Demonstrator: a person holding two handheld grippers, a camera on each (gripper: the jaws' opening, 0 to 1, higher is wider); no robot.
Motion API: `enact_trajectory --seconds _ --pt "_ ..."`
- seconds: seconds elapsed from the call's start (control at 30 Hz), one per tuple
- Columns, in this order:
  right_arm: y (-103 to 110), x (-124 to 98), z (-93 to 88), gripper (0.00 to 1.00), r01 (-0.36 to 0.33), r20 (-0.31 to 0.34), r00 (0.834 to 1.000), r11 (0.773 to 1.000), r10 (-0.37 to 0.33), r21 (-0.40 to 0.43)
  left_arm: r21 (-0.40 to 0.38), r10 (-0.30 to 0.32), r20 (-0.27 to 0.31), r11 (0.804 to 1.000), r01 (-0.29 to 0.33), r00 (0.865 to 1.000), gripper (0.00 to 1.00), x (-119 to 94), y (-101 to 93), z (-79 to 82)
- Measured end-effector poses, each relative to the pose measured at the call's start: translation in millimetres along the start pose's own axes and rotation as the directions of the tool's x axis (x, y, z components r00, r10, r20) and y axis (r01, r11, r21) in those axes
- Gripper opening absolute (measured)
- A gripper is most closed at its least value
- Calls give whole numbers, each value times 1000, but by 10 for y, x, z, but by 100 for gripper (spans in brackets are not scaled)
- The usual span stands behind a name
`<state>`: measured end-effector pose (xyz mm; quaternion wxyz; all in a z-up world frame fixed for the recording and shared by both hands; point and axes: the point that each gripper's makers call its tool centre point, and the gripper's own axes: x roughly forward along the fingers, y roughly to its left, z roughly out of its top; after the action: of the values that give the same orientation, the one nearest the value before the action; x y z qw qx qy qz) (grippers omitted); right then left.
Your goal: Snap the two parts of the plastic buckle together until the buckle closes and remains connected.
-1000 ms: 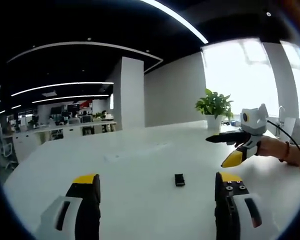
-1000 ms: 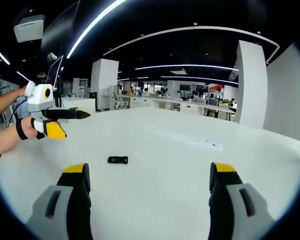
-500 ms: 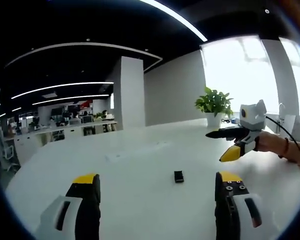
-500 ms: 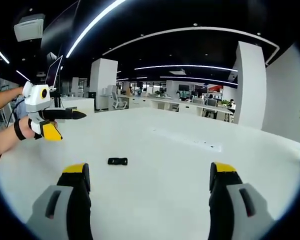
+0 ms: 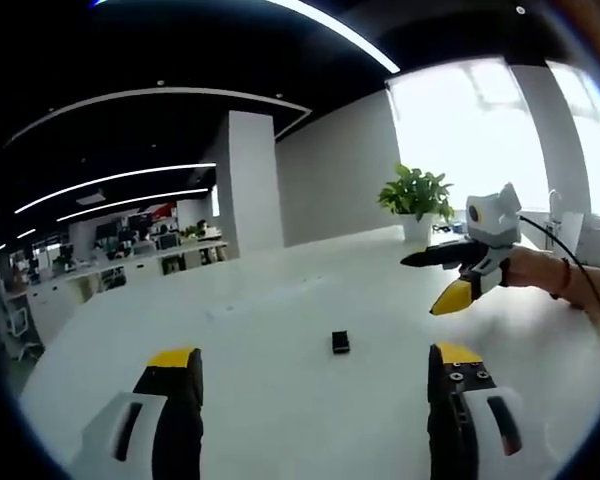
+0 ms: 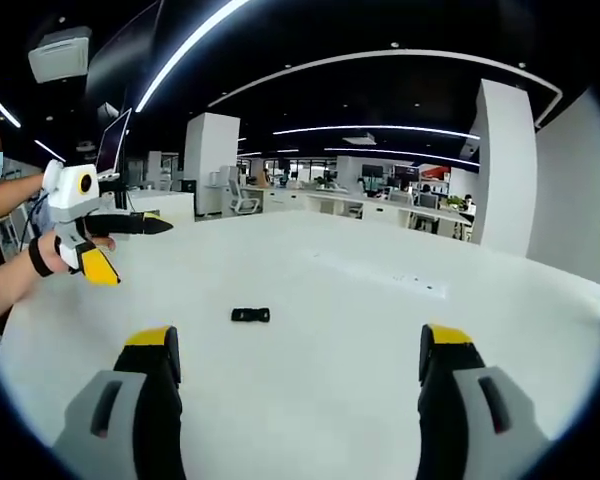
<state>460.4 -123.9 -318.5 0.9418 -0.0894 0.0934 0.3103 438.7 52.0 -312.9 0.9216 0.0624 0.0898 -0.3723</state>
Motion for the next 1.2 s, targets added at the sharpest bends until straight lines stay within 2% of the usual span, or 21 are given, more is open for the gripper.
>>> enact_trajectory --seconds 0.17,0.23,0.33,0.43,0.5,0.67,0.8,0.9,0.97,1.03,1.1,1.2 --pt "78 -77 34 100 -20 8 1000 1000 20 -16 -3 0 -13 1000 0 1000 94 -99 -1 -20" --pt "109 -134 69 100 -22 19 1000 1000 22 -8 -4 -6 0 1000 6 1000 94 -169 -70 -10" --pt "149 -236 100 100 -17 26 1000 1000 17 -2 -9 5 15 1000 -5 1000 93 -266 -75 10" --pt "202 -366 50 100 -25 -8 1000 999 25 32 -14 4 17 1000 -4 1000 92 -339 -83 24" --pt "299 -485 145 100 -28 72 997 998 24 57 -21 -2 20 1000 2 1000 93 -382 -114 18" --pt "424 -696 77 100 -28 55 998 999 26 29 -42 15 26 999 -14 1000 94 -493 -115 -29" --pt "372 -798 -14 100 -12 48 999 999 10 37 -37 29 5 999 -29 1000 94 -612 -126 -112" --pt "415 -928 -113 100 2 43 999 999 -4 40 -22 46 15 999 -46 999 93 -725 -163 -135" --pt "426 -1046 -97 100 11 67 998 998 -15 57 -16 60 17 998 -59 998 93 -837 -203 -157" --pt "471 -1168 -84 100 11 84 996 999 -16 52 -29 68 43 997 -67 997 93 -917 -225 -129" --pt "381 -1180 -76 99 29 93 995 998 -34 57 -30 63 45 998 -62 997 93 -989 -274 -124" --pt "373 -1294 -91 100 47 110 993 998 -52 52 -7 63 51 998 -63 997 93 -1081 -338 -116"
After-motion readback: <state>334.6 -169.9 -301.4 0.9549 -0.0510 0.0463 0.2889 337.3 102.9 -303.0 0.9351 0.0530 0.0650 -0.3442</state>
